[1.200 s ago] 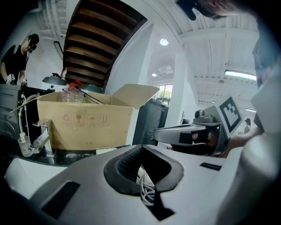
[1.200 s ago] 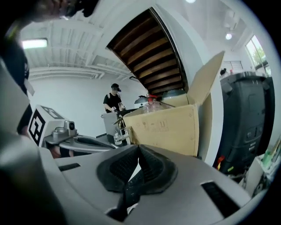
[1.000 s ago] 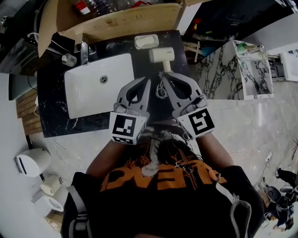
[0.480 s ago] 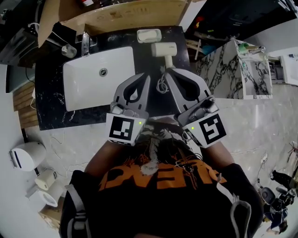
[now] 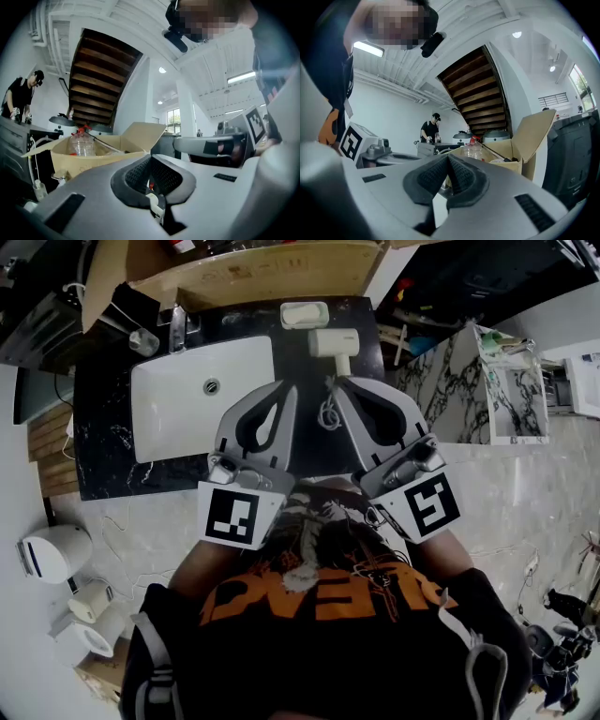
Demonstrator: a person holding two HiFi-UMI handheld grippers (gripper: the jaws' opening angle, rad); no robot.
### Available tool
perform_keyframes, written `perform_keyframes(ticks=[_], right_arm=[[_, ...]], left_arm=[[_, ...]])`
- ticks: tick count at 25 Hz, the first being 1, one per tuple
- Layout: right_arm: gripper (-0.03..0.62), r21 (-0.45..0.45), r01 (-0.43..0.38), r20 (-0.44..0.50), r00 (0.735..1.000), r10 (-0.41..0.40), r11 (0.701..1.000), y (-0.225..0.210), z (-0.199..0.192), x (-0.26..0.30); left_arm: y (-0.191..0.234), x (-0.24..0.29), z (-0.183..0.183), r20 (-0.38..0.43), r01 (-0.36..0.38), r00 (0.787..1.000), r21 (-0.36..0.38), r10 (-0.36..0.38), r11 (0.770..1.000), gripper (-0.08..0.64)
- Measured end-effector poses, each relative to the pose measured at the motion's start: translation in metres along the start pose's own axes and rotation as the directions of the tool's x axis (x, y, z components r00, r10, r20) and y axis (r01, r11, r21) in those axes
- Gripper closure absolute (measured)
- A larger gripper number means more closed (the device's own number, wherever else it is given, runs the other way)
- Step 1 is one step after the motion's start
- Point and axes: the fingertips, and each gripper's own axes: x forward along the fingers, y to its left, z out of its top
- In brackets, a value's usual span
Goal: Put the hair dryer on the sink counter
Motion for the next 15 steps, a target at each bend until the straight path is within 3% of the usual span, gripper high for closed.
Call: perform_keyframes(ticks=[6,15], right_arm=[[0.577,-0.014,-0.011,-0.041,0.999,0.011,1.000,0.008,-0.014,0.010],[0.577,0.009,-0.005,-0.052,0.999,0.006,1.000,0.007,-0.018,0.014]], left_arm=[[0.006,-0.007,0.015,0.026,-0.019,1.000,0.034,0.018,0.999,0.537],[0.008,-0.009,0.013,0.010,-0.014,1.000,0.027,0.014,1.000,0.538]])
